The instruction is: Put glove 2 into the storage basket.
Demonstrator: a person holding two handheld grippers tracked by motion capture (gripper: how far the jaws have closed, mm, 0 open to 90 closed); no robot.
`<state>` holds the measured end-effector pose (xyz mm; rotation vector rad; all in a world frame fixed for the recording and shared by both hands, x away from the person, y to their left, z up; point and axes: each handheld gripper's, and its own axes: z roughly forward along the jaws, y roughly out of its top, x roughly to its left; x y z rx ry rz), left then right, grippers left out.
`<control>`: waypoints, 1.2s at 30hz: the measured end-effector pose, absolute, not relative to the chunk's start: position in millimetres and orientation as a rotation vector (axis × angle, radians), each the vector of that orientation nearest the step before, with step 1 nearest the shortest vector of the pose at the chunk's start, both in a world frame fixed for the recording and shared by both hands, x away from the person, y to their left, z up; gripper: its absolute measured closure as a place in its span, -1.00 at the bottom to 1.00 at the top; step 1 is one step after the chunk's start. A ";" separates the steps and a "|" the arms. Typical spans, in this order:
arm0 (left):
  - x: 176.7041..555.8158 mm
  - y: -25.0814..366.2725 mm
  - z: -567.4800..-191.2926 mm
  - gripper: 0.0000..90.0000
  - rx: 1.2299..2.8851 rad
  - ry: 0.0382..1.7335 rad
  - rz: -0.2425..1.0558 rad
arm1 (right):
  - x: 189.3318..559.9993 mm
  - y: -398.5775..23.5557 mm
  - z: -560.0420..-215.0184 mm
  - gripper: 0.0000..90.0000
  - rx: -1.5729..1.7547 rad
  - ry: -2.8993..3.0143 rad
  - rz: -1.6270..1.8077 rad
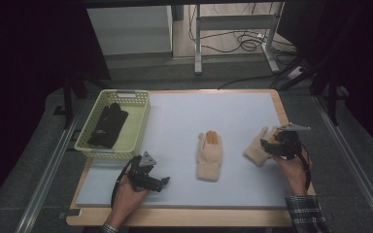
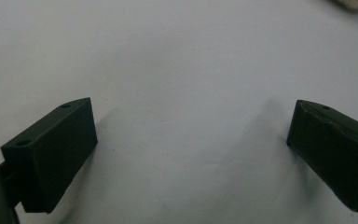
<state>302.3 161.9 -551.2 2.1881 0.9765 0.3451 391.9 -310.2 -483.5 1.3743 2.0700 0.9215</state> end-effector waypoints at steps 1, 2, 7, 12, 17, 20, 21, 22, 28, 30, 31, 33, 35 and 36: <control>302.2 161.9 -551.2 -0.97 2.188 0.976 0.345 | 392.5 -312.7 -485.5 -0.20 1.383 2.068 0.912; 302.2 161.9 -551.2 -0.97 2.188 0.976 0.345 | 392.5 -312.7 -485.5 -0.20 1.383 2.068 0.912; 302.3 161.9 -551.2 -0.97 2.188 0.976 0.345 | 394.7 -319.5 -503.3 -0.27 1.415 2.085 0.879; 302.3 162.0 -551.2 -0.97 2.189 0.976 0.346 | 396.2 -317.2 -518.3 -0.15 1.399 2.092 0.837; 302.3 162.2 -551.1 -0.97 2.192 0.974 0.346 | 394.7 -315.5 -516.2 0.29 1.408 2.087 0.847; 302.3 162.2 -551.1 -0.97 2.192 0.974 0.346 | 393.3 -310.8 -511.7 0.32 1.385 2.097 0.821; 302.3 162.2 -551.1 -0.97 2.192 0.974 0.345 | 392.8 -310.5 -510.4 0.33 1.382 2.094 0.834; 302.3 162.2 -551.1 -0.97 2.192 0.974 0.346 | 392.0 -310.3 -508.0 0.33 1.384 2.091 0.858; 302.3 162.2 -551.0 -0.97 2.192 0.974 0.345 | 386.6 -302.4 -492.7 0.32 1.335 2.106 0.918; 302.3 162.2 -551.1 -0.97 2.192 0.974 0.345 | 384.0 -298.3 -486.5 0.32 1.314 2.113 0.945; 302.3 162.2 -551.0 -0.97 2.192 0.974 0.345 | 382.2 -295.2 -482.2 0.32 1.297 2.116 0.960; 302.3 162.2 -551.0 -0.97 2.192 0.974 0.345 | 379.7 -289.8 -475.4 0.32 1.271 2.126 0.989; 302.3 162.2 -551.0 -0.97 2.193 0.974 0.346 | 377.4 -284.8 -469.6 0.31 1.253 2.138 1.019; 302.3 162.2 -551.0 -0.97 2.193 0.974 0.345 | 376.3 -281.6 -466.5 0.31 1.241 2.146 1.037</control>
